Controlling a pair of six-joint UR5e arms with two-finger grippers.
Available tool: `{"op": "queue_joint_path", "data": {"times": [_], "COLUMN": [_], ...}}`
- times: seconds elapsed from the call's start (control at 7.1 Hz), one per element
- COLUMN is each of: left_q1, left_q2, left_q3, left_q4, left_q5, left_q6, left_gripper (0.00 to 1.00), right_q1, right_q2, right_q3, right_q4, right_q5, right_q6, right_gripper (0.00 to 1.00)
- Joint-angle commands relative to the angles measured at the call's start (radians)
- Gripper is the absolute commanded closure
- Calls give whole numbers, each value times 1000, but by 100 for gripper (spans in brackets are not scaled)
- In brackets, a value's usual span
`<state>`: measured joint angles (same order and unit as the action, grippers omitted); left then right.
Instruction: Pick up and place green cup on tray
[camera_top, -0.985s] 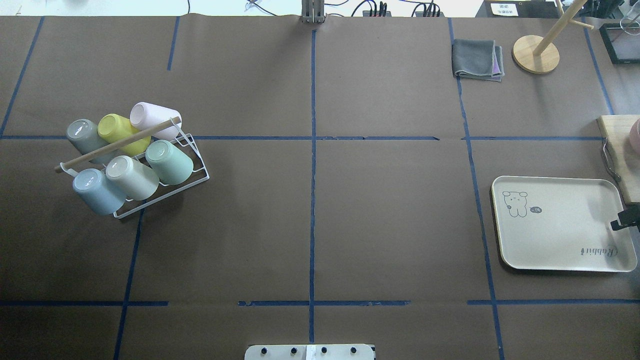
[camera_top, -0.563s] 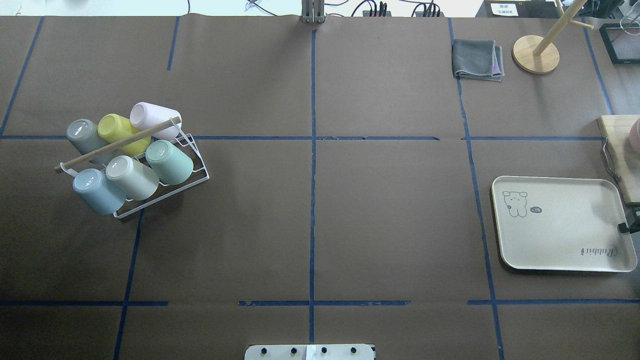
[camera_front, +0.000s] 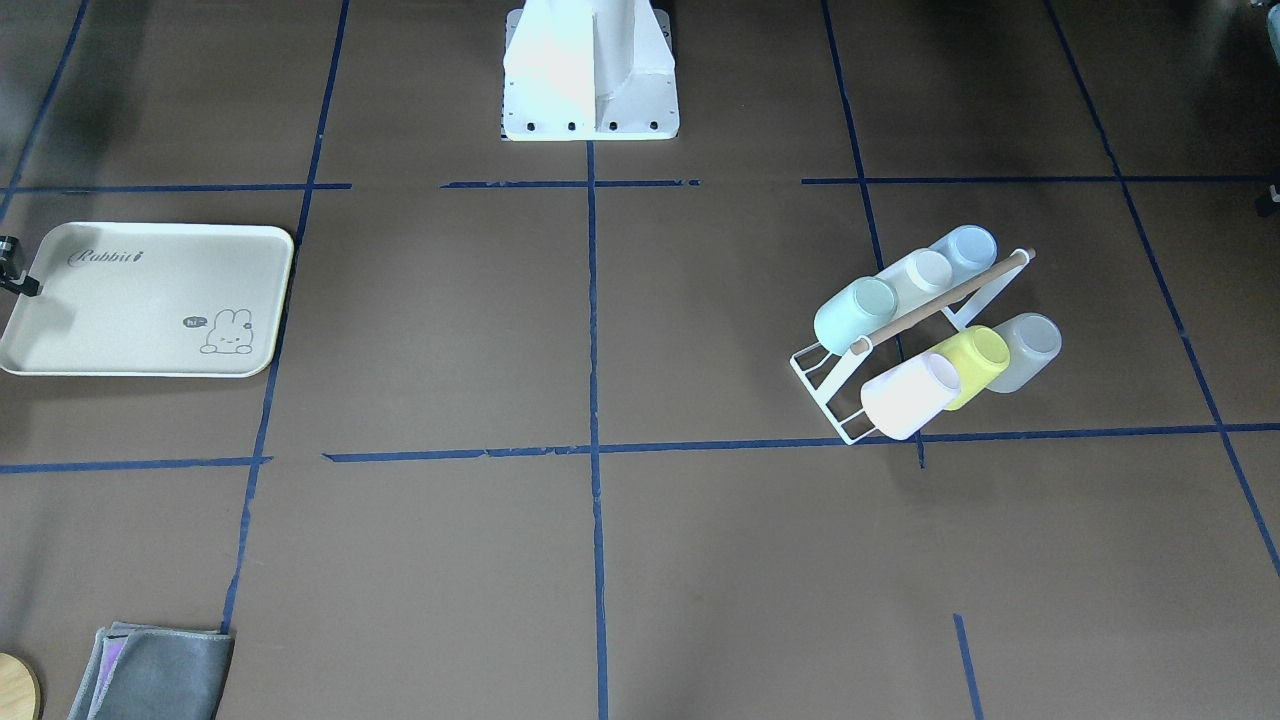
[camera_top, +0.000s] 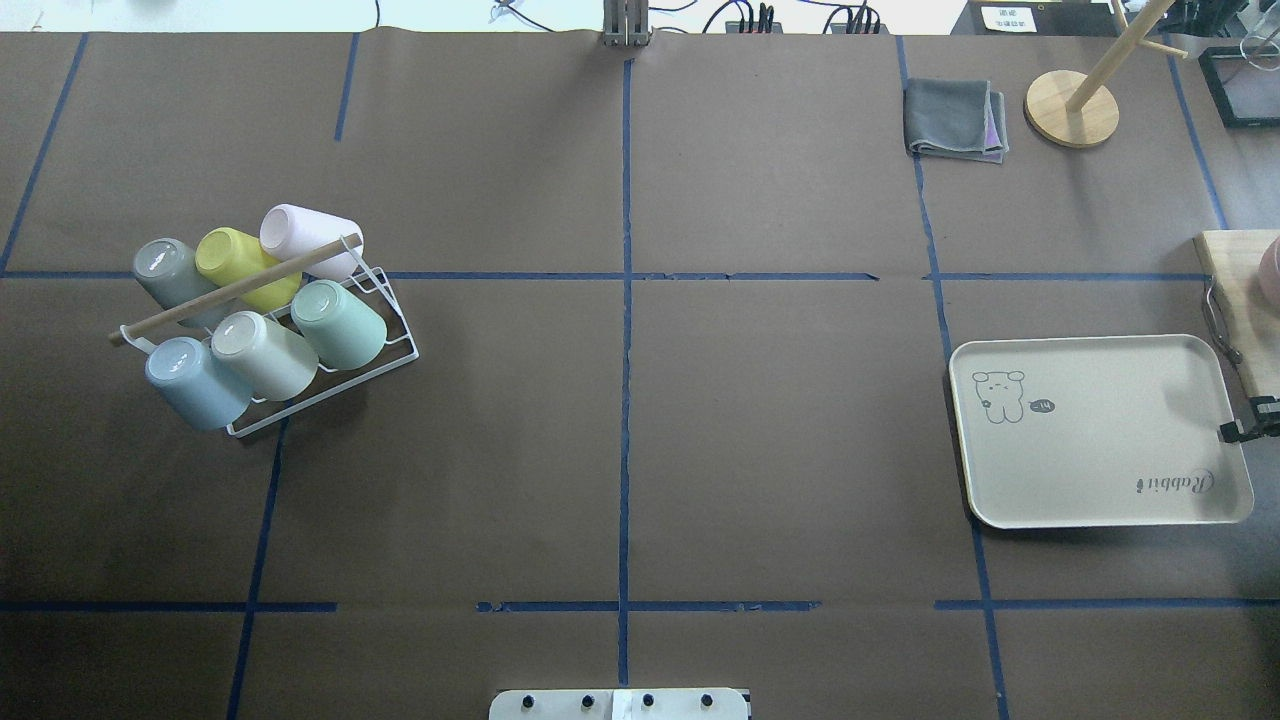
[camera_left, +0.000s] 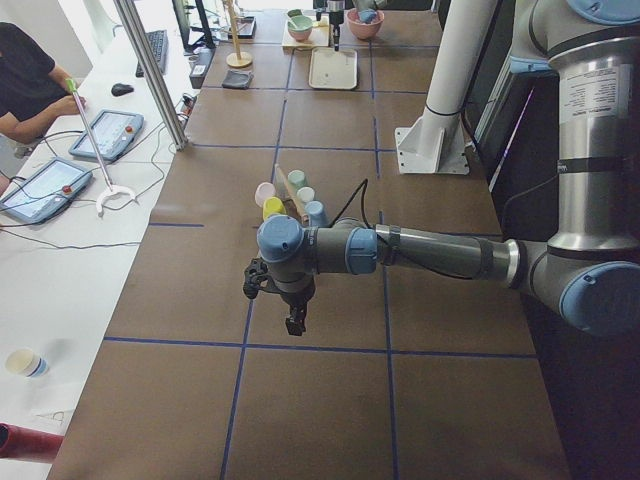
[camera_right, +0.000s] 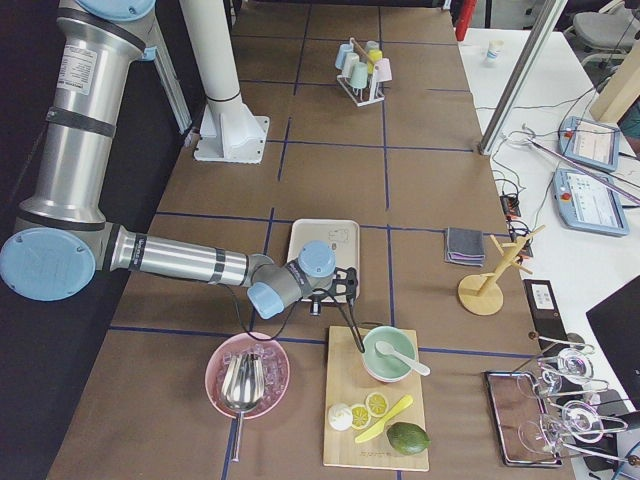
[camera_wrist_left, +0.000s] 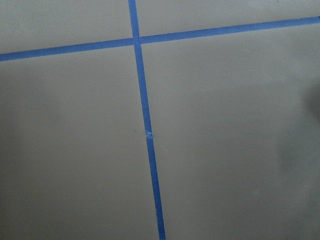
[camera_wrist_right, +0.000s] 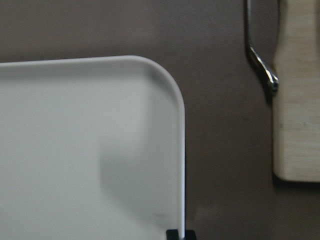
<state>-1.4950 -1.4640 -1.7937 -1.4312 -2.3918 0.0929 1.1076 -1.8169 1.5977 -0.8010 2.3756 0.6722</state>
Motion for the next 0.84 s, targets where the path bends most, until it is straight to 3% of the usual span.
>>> {"op": "queue_joint_path", "data": {"times": [0.0, 0.42, 0.7], "left_q1": [-1, -1, -1], "left_q2": [1, 1, 1], "left_q3": [-4, -4, -4], "left_q4": [0, 0, -2], "left_q5": [-1, -3, -38], "left_q6": [1, 1, 1], "left_gripper": [0, 0, 0], "right_q1": [-69, -225, -366], "right_q2": [31, 227, 353], "right_q3": [94, 127, 122], "right_q4": [-4, -10, -50], "right_q5": [-1, -13, -134], "right_q6": [33, 343, 502], "right_gripper": [100, 100, 100]}}
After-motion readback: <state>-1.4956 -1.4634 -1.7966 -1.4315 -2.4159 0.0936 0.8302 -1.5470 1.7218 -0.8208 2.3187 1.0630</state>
